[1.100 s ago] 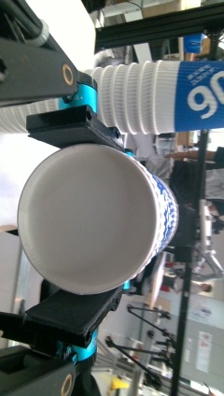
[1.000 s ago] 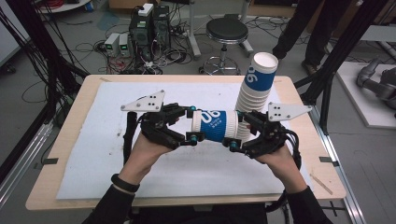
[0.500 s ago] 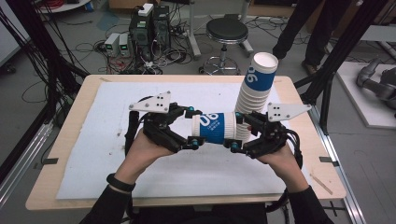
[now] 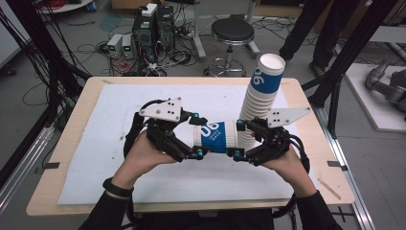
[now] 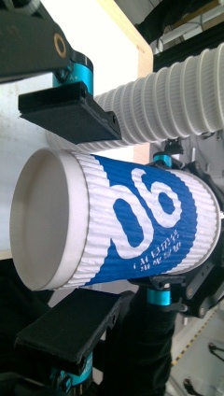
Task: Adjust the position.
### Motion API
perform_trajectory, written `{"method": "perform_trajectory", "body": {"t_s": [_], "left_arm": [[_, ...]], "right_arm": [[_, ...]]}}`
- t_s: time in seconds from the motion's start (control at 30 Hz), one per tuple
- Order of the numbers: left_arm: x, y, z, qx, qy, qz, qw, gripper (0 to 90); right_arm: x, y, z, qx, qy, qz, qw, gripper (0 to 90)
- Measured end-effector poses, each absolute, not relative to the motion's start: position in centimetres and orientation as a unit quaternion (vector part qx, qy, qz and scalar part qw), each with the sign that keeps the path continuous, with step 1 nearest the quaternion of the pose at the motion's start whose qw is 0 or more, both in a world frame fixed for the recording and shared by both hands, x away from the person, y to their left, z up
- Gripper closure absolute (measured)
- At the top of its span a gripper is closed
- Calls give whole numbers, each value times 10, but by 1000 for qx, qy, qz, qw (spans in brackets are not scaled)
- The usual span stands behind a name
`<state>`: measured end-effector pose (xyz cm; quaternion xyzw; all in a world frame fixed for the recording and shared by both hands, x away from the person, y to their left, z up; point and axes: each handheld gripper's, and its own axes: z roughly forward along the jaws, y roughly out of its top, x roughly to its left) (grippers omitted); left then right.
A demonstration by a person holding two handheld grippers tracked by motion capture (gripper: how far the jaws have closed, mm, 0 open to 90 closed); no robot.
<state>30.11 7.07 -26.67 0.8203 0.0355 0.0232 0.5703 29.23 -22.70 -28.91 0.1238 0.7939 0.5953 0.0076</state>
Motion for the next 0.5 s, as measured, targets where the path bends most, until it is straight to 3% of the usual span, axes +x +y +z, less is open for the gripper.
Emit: {"method": "perform_trajectory", "body": {"t_s": [0.13,0.27,0.5], "left_arm": [[302,69,-268,829,31,16,557,194],[302,68,-270,835,27,17,549,276],[303,70,-271,827,24,13,562,284]], "right_arm": [[292,-224,-290,120,801,587,11,196],[293,-224,-290,117,802,586,12,196],[293,-224,-290,117,798,590,13,183]]}}
